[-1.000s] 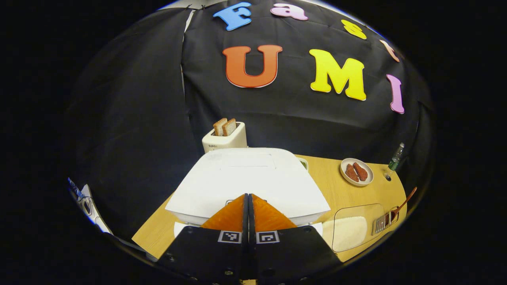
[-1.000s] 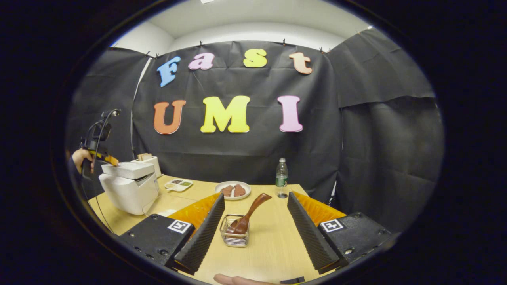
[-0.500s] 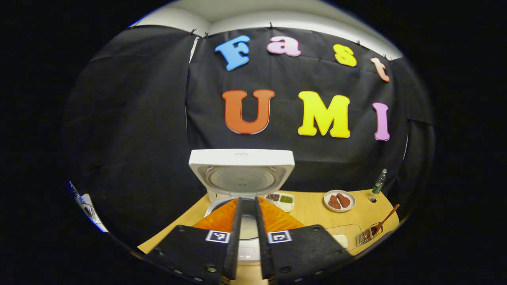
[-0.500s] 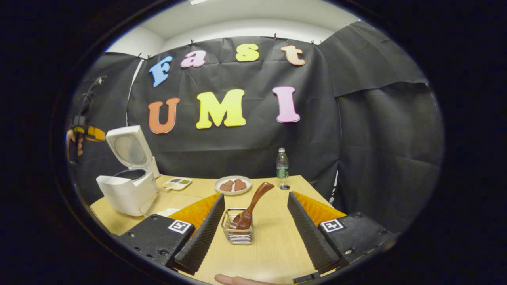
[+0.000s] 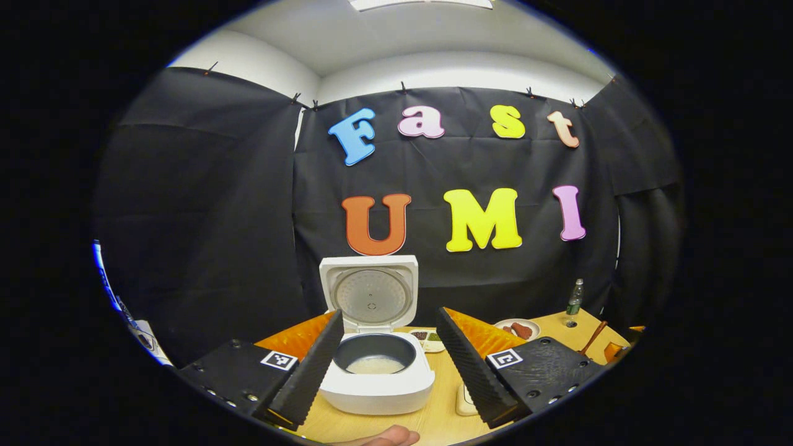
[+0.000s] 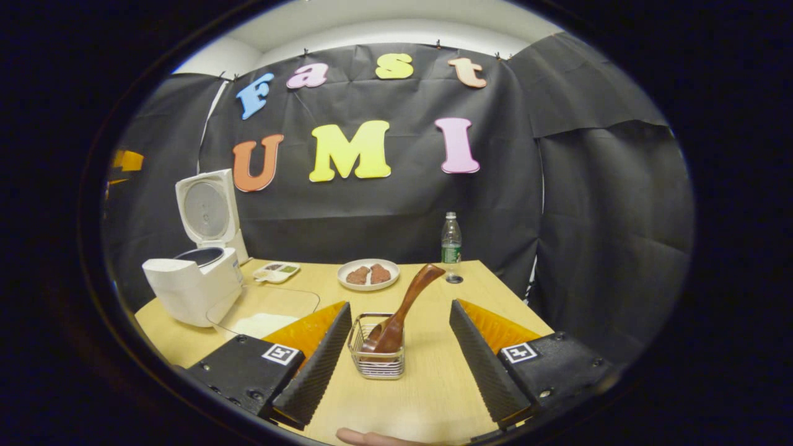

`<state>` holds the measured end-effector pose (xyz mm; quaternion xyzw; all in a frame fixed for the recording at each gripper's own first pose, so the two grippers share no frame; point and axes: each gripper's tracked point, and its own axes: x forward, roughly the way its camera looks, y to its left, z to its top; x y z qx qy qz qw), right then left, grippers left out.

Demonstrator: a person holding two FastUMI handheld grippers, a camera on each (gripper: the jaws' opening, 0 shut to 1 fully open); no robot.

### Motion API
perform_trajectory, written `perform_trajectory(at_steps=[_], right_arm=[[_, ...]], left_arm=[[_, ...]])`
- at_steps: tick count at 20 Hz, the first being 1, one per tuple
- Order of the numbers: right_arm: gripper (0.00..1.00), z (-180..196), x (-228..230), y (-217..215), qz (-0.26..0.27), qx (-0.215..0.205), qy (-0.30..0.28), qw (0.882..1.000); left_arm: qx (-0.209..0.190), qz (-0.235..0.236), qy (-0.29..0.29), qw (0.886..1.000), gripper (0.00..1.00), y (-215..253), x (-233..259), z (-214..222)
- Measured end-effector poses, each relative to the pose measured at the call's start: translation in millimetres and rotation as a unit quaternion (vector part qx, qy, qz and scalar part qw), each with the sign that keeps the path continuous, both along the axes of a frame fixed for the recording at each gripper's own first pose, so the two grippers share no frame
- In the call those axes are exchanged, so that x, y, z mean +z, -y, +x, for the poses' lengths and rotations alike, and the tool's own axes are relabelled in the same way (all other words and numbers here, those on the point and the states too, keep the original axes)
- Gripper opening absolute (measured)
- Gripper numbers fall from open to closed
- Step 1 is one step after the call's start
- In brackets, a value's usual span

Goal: Close the left gripper, press the button to open the rice cooker; take a wooden spoon from the chopstick holder with the right hand, scoop a spoonful of rice and pour it into the rice cooker, then put the wooden spoon back into the chopstick holder.

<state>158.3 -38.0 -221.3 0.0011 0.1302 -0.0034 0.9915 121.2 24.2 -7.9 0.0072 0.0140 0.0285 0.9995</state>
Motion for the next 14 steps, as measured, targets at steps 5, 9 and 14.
perform_trajectory(at_steps=[5,9,14], right_arm=[[1.00,25.3,-15.3,-3.8,0.002,0.021,-0.005,1.000],[1.00,53.4,-31.8,2.7,0.002,0.008,-0.010,1.000],[0.99,91.2,-55.9,5.2,0.012,-0.012,-0.028,0.999]], left_arm=[[-0.008,-0.003,0.011,1.000,0.96,10.4,-14.7,-28.4],[-0.041,0.003,0.000,0.999,0.95,30.8,-38.8,-44.3],[-0.078,-0.015,-0.034,0.996,0.96,50.7,-75.8,-51.6]])
